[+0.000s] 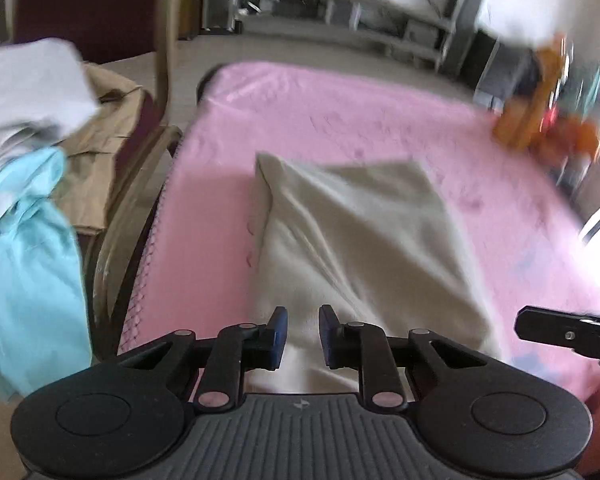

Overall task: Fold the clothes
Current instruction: 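Move the left gripper to the new folded edge of the sweatshirt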

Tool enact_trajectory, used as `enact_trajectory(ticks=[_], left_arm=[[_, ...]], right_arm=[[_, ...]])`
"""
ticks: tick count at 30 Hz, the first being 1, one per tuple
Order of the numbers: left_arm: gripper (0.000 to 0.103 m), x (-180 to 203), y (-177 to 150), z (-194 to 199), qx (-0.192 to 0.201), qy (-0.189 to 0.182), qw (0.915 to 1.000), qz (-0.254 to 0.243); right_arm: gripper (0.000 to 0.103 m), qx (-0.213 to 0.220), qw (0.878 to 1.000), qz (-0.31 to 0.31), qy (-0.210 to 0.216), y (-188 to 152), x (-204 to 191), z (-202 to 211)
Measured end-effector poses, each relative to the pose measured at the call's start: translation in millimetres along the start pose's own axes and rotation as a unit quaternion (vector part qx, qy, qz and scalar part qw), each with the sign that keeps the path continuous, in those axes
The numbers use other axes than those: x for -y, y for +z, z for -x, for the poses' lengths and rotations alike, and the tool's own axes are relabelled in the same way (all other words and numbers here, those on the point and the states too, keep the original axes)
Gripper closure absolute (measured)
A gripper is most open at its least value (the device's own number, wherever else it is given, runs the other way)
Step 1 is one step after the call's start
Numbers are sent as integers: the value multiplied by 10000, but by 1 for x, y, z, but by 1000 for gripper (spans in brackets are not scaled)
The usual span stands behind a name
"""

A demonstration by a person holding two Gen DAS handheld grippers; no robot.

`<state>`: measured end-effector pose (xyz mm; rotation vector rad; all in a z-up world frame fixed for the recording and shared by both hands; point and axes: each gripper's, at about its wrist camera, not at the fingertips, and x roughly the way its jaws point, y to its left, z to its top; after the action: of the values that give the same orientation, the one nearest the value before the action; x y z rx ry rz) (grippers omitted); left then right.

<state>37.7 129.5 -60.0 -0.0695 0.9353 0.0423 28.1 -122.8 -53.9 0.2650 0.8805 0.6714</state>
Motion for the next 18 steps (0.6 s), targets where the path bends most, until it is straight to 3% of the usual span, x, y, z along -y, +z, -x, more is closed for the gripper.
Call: enact_trajectory(ticks=[3,6,8,10,13,15,18], left_arm=[[84,11,-6,-23,-599,652,9950,-456],[81,23,-16,-20,-595,1007,9882,-986],[80,26,-25,-14,-476,1148,9847,-1221],[82,21,-31,1,-265,953,9894,-1065],[87,13,-38,26,86,530,9962,-683],[87,11,-41,41,339,226,9979,-495],[87,33,-43,39,449,-12,9960,-777]], right_arm=[[91,-356,9950,873,-336,-13,-12,-23],[91,-838,9789,1562,-1016,-30,-14,-47],[91,-883,9780,1493,-1159,-29,-11,-37],[88,-924,9771,1414,-1295,-27,-7,-27],[87,-671,9871,918,-1130,-24,6,-7],[87,-452,9935,654,-808,-20,11,2],[87,-376,9978,472,-287,-18,6,-3]])
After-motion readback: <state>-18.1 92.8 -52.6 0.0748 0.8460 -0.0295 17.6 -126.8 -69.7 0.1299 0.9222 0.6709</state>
